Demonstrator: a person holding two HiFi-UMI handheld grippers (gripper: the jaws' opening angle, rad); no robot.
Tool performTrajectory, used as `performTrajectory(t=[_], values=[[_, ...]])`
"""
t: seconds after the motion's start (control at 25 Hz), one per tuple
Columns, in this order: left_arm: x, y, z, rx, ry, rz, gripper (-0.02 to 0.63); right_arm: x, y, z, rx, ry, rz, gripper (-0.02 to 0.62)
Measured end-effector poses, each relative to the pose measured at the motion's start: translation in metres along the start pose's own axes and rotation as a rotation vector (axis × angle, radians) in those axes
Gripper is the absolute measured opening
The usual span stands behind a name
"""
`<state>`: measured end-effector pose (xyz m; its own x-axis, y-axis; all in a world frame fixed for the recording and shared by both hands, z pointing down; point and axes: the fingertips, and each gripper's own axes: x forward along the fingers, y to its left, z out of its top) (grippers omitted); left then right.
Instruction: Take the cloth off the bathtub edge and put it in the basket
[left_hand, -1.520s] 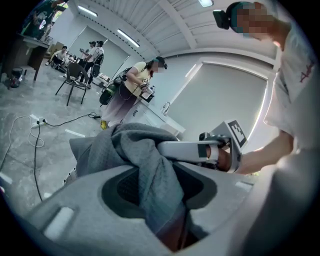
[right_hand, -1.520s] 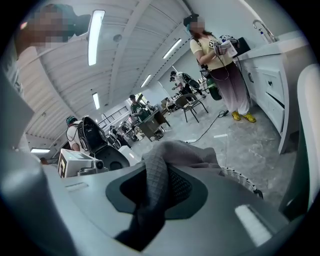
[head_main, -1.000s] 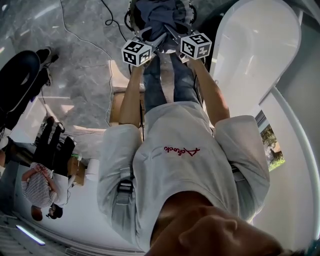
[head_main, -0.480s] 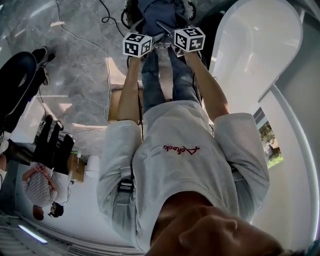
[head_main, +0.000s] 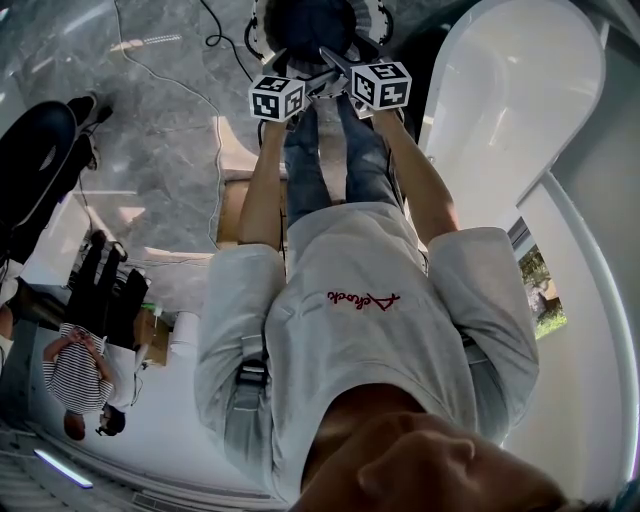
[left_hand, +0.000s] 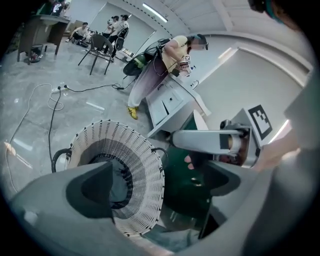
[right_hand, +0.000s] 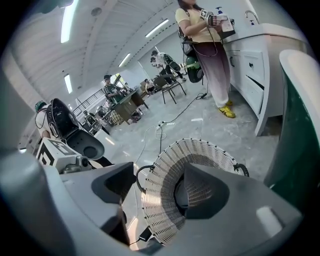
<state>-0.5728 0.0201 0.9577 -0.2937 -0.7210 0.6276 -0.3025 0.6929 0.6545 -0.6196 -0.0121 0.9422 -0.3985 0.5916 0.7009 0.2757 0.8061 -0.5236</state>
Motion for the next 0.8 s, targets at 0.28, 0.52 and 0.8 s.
performTrajectory(t=[0.28, 0.52, 0.8], values=[[-0.017, -0.016, 0.013, 0.013, -0.062, -0.013, 0.382, -0.016, 0.007, 0.010, -0.039, -0.021, 0.000, 0.226], [-0.050, -0.025, 0.036, 0.037, -0.163, 0.018, 0.083, -0.038, 0.022, 0.034, -0.117, -0.084, -0.054, 0.033], [-0.085, -0.047, 0.041, 0.083, -0.219, 0.013, 0.000, -0.061, 0.060, 0.035, -0.185, -0.115, -0.019, 0.006]])
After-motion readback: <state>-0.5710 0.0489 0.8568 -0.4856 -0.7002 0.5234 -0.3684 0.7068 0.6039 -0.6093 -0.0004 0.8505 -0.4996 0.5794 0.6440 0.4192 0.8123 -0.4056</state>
